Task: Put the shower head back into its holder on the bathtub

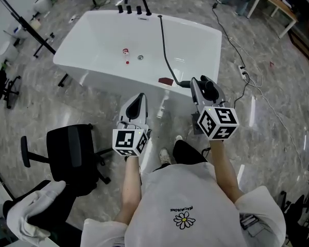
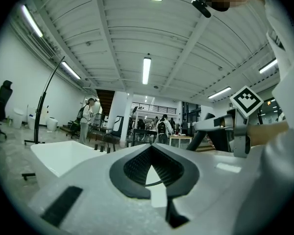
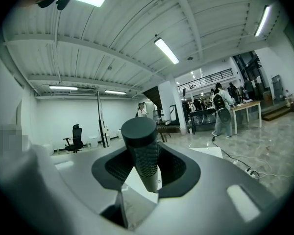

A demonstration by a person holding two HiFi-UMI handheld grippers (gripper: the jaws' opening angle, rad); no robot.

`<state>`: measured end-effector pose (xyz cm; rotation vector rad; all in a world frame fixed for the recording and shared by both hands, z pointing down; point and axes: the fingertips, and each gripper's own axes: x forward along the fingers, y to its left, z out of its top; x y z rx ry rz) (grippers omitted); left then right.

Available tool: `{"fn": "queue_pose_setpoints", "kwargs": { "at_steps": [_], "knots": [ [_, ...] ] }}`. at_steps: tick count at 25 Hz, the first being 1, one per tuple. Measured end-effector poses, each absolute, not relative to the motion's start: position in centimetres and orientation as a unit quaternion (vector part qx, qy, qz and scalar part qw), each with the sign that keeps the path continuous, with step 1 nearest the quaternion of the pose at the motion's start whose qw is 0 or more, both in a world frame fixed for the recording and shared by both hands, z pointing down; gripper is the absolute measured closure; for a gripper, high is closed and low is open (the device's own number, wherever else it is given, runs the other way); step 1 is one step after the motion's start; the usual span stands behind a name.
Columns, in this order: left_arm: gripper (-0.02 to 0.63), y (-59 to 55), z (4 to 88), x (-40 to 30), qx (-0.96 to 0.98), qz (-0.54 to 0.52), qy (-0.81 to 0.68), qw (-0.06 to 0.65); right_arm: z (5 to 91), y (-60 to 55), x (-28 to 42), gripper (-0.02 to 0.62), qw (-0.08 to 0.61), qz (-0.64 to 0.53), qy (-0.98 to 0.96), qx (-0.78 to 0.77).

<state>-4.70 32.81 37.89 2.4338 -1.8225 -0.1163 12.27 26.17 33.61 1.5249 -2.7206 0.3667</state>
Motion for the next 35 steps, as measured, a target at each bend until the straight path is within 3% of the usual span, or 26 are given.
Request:
{"fn": "queue_pose_setpoints", "kwargs": {
  "at_steps": [7,21,32,35],
  "knots": [
    [0.604,27.6,38.4,-6.4,0.802,-0.018,-0.595,0.038,34.2,20.0,10.4,0.457,-0.018,0.132,-0.866,0.483],
    [0.604,4.5,40.4,-5.3,0.826,0.048,-0.56,0.037,33.8,-1.4,9.2,0.46,-0.038,0.152,-0.863,0.48],
    [0.604,-7.7,45.9,-8.1,0.862,0.056,-0.498,0.082,34.8,-12.5,3.6,0.462,-0.011,0.14,-0.847,0.512],
    [0.563,-10.8,47.7,-8.8,0.886,0.063,-0.447,0.106,34.3,-15.1,1.2,0.462,-0.002,0.135,-0.838,0.528]
  ]
}}
